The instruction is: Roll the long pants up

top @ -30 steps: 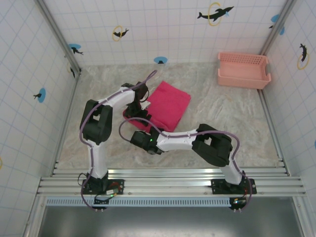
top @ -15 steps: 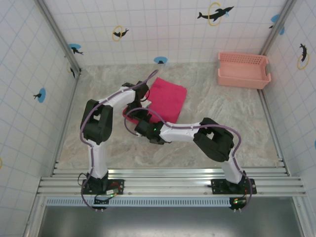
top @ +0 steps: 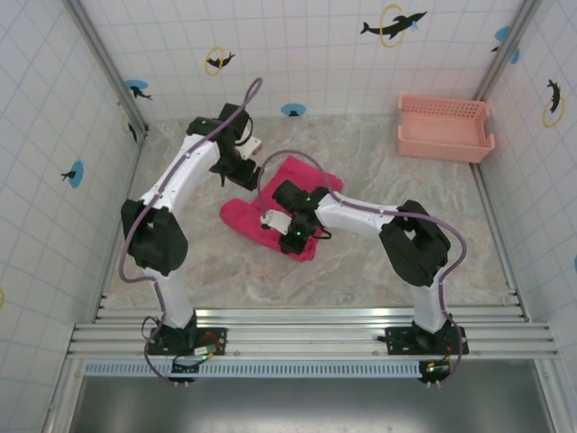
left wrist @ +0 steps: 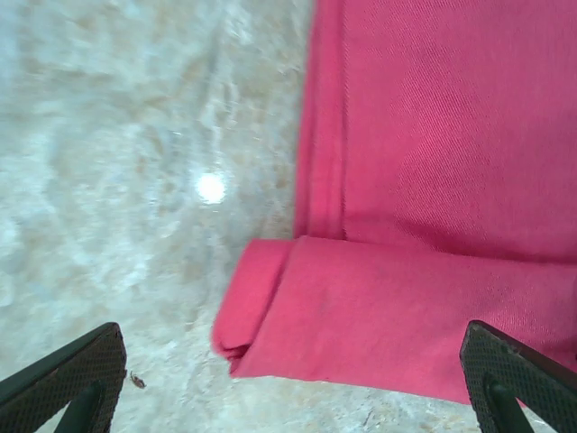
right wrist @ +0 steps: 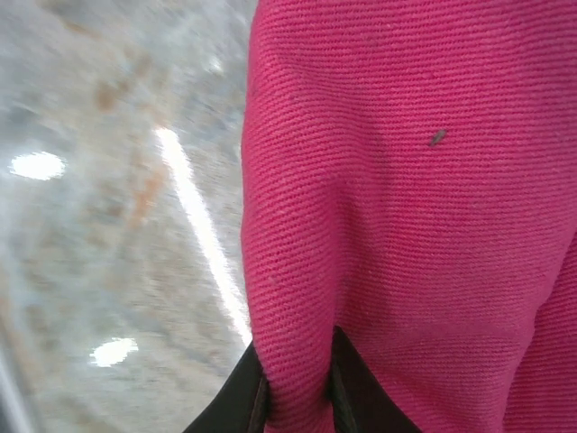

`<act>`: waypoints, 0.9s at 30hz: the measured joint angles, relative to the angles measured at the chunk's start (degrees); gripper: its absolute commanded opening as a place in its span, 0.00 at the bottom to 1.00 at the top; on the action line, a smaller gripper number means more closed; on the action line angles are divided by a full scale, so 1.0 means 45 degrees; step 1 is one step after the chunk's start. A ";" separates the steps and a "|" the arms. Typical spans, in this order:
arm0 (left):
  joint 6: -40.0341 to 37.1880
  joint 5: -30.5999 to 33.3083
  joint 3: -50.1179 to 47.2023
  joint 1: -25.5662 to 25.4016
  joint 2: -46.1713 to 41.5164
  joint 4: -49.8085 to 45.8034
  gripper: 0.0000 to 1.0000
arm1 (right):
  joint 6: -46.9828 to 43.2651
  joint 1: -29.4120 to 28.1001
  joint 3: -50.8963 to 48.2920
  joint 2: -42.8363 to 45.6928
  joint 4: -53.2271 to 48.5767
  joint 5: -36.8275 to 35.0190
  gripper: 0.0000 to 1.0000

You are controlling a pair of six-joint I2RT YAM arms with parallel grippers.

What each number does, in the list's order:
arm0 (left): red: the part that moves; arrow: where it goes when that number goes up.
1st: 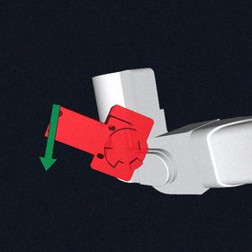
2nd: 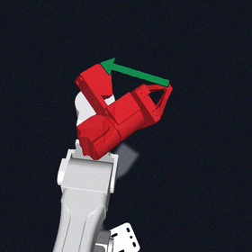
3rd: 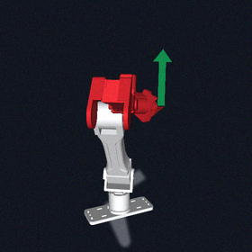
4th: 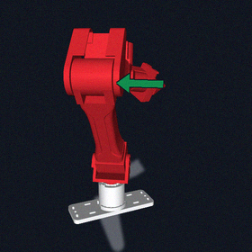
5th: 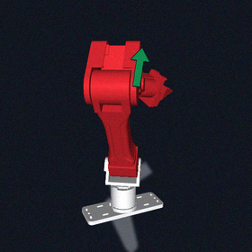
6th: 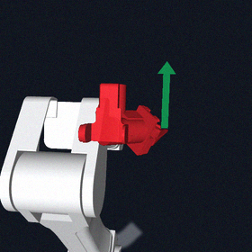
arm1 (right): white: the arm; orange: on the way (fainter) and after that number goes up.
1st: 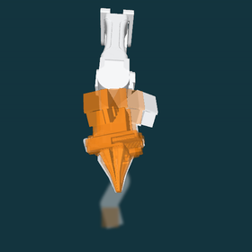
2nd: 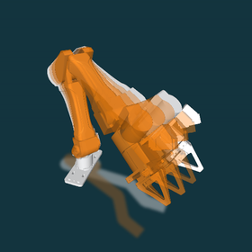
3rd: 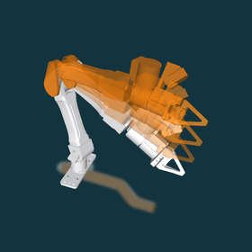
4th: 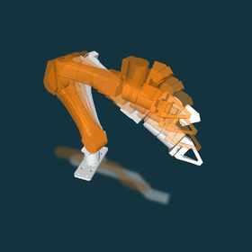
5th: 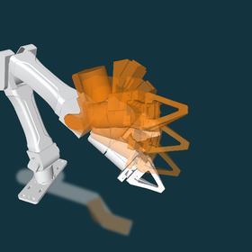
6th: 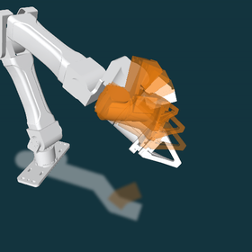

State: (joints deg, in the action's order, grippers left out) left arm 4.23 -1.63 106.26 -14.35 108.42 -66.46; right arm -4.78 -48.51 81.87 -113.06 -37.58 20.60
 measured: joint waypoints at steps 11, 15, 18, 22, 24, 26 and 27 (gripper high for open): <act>0.0015 -0.0131 -0.2399 0.0355 -0.0845 0.0136 0.97 | 0.5013 0.2501 -0.0491 0.0121 0.2613 0.6018 0.11; 0.0024 -0.0248 -0.3002 0.0355 -0.0840 0.0369 0.97 | 0.6800 0.3424 -0.2200 0.0491 0.4877 0.6562 0.11; 0.0058 -0.0432 -0.3079 0.0340 -0.0763 0.0534 0.98 | 0.8024 0.3905 -0.3517 0.0656 0.6611 0.6708 0.11; 0.0112 -0.0573 -0.2895 0.0175 -0.0253 0.0675 0.97 | 0.9462 0.4235 -0.5008 0.0695 0.9068 0.6781 0.11; 0.0165 -0.0627 -0.2492 -0.0083 0.0272 0.0704 0.98 | 0.9996 0.4274 -0.5523 0.0695 1.0054 0.6776 0.11; 0.0248 -0.0695 -0.1962 -0.0427 0.0903 0.0753 0.97 | 1.0375 0.4274 -0.5872 0.0695 1.0783 0.6747 0.11; 0.0282 -0.0748 -0.1685 -0.0617 0.1224 0.0806 0.97 | 1.0584 0.4274 -0.6052 0.0695 1.1166 0.6717 0.11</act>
State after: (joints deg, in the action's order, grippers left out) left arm 5.50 -4.99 98.67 -17.12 113.93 -62.83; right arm 42.85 -29.28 54.63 -109.93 12.67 50.83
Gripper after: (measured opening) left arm 0.975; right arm 0.174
